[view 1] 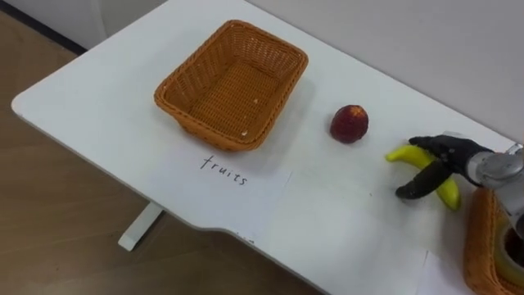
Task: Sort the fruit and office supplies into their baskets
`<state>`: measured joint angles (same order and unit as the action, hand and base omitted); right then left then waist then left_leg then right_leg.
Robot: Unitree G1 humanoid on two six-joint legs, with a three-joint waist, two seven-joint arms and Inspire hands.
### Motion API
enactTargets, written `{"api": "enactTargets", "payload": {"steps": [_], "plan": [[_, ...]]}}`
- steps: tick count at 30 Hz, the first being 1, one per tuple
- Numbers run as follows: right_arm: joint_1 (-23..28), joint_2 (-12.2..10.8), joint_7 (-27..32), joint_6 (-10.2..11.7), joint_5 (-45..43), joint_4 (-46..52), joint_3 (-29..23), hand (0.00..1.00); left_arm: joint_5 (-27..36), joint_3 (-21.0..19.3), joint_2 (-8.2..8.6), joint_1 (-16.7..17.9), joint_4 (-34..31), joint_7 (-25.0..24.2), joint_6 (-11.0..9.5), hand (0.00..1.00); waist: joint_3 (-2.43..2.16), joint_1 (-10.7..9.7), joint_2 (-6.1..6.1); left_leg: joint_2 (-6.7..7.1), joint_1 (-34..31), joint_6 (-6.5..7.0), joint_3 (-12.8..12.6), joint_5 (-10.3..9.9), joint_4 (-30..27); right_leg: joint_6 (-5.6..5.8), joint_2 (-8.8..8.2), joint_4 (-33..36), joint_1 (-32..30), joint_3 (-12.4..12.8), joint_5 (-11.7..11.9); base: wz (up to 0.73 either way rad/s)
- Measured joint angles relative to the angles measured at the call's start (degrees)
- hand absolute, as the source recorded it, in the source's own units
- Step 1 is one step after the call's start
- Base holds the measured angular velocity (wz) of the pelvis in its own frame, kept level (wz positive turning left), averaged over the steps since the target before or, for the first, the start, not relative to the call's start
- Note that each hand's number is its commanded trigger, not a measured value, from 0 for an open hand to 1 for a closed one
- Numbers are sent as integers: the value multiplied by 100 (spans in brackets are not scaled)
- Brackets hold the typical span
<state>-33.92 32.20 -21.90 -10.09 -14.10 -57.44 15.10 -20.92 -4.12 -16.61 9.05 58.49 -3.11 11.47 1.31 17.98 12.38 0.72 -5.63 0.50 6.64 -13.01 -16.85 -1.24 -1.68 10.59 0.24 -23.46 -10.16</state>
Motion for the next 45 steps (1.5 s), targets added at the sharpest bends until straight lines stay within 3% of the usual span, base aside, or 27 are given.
{"api": "enactTargets", "payload": {"steps": [4, 7, 17, 21, 24, 32, 39, 45], "plan": [[-2, 179, 129, -93, -196, -34, 51, 100, 0, 9, 0, -83, -1, -2, 1, 0, 5, 144, -6, 1, 22, -4, 27, 2, 2, 0, 5, -4, 59, -16, 0, 2], [-67, 189, 136, -231, -225, -33, 51, 100, 0, 5, 0, -130, 0, 9, -2, 0, 7, 147, -8, -4, 38, -5, 1, 1, 12, 0, 10, -5, 72, -16, 0, 1], [-94, 195, 75, -322, -197, -40, 292, 100, 0, 41, -17, -151, 6, 144, -23, 0, -9, 141, 28, -12, 101, -3, -85, 5, 17, 0, 4, 1, 84, 105, 0, -5], [-91, 171, -62, -332, -198, -7, 296, 100, -1, 41, -16, -174, 6, 180, -34, 0, 37, 137, 75, -29, 116, -3, -153, 4, 11, -2, 9, 13, 86, 140, 1, -8], [-91, 170, -163, -394, -201, -5, 305, 100, -2, 94, -11, -187, 5, 238, -35, 0, 40, 134, 79, -35, 96, -3, -180, -1, 23, -12, 13, 15, 85, 149, 20, -5], [-77, 170, -438, -498, -302, 356, 347, 100, -1, 95, -11, -187, -17, 250, -28, 0, 3, 119, 120, -53, 151, -4, -229, 3, 15, -23, 36, 0, 85, 232, 47, -3], [-34, 157, -398, -487, -893, 1429, 362, 100, 5, 90, -5, -117, -32, 277, -48, 0, -3, -65, 105, -95, 242, -12, -329, 9, 60, -29, 72, 1, 102, 384, 51, -8], [-21, 157, -316, -496, -906, 2598, 254, 100, -5, 59, 62, 29, -265, 426, -47, 0, -14, -230, 99, -99, 350, -19, -355, 15, 125, -30, 78, 2, 163, 465, 51, -4]]}}
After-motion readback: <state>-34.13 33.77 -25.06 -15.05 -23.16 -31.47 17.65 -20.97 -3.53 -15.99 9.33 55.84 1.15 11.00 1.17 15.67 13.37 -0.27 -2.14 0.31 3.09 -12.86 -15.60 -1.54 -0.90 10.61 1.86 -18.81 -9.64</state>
